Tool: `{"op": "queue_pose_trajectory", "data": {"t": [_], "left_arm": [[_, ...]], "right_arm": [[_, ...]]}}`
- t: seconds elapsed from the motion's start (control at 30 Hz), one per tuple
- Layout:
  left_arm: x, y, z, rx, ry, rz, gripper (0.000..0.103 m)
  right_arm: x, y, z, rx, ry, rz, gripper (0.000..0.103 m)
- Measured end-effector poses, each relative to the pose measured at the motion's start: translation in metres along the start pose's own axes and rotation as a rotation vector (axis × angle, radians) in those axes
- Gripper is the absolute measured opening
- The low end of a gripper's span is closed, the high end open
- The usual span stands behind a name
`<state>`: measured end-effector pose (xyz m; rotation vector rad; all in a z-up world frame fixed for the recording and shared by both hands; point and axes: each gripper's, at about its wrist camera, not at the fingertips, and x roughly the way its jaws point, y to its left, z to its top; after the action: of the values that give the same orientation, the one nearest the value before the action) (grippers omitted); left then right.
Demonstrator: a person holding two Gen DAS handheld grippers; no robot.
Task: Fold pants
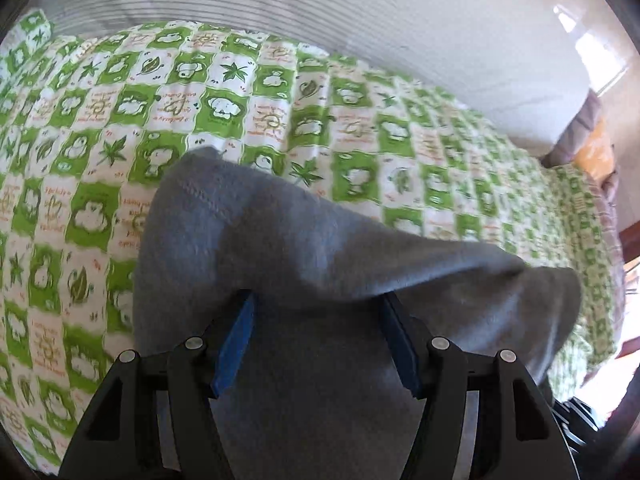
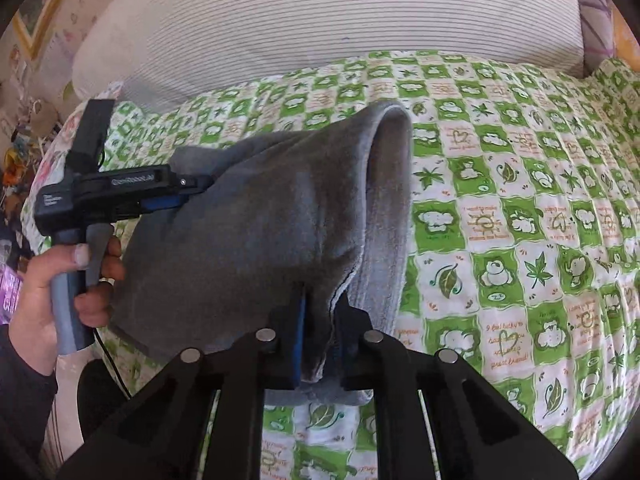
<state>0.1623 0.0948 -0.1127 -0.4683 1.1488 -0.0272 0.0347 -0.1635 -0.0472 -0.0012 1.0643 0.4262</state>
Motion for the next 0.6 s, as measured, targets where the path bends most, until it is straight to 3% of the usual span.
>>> {"op": "queue_pose_trajectory", "data": {"t": [0.13, 0.2, 0.37, 0.6], "left_arm": [[0.007, -0.007, 0.001, 0.048, -0.007, 0.056, 0.065], [-0.001, -0.006, -0.004, 0.047, -0.014, 0.042, 0.064], [-0.043, 0.012, -0.021, 0.033, -0.058, -0.006, 0.065], [-0.087, 0.065, -0.056, -0.058, -0.107, -0.035, 0.070]], "right_arm": [[0.017, -0.014, 0.000, 0.054, 0.050, 0.013, 0.013], [0.017, -0.017, -0.003, 0.060, 0.063, 0.020, 0.015], [0.007, -0.026, -0.010, 0.092, 0.086, -0.025, 0.050], [-0.010, -0.035, -0.013, 0.134, 0.086, -0.014, 0.058]]}}
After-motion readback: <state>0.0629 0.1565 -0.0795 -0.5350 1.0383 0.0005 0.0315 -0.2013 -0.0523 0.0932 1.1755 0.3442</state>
